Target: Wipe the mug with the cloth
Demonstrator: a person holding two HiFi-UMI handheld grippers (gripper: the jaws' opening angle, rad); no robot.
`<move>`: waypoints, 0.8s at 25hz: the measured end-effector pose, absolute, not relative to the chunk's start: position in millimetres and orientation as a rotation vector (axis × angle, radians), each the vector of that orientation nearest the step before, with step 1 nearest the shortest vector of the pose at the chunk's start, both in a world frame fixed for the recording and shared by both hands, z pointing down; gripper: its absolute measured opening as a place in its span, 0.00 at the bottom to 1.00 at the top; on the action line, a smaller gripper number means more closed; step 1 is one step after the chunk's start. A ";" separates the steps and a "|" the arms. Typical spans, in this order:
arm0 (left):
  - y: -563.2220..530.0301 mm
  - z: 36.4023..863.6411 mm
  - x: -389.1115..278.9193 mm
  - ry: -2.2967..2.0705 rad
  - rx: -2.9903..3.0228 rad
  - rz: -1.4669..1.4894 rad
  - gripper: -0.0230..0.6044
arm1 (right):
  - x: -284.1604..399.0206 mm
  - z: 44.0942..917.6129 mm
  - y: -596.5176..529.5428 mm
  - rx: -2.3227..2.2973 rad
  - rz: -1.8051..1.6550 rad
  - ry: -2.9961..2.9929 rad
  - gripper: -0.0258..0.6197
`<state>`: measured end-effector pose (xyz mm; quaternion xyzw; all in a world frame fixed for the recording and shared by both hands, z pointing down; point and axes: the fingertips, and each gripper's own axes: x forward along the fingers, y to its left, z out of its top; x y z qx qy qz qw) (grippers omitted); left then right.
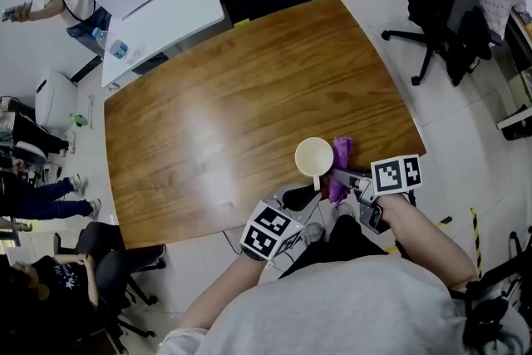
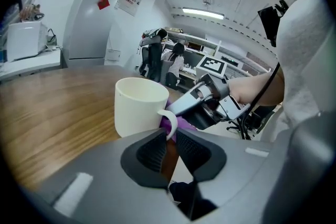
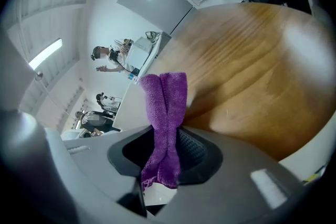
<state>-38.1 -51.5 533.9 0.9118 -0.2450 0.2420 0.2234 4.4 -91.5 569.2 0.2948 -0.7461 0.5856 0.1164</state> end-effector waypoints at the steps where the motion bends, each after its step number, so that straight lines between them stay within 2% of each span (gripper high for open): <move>1: -52.3 533.7 -37.9 -0.674 2.515 0.665 0.13 | 3.8 570.9 -92.7 0.862 1.715 -2.182 0.23; 20: -52.9 531.7 -22.5 -0.586 2.510 0.650 0.12 | 2.7 501.9 -85.5 0.889 1.993 -2.374 0.23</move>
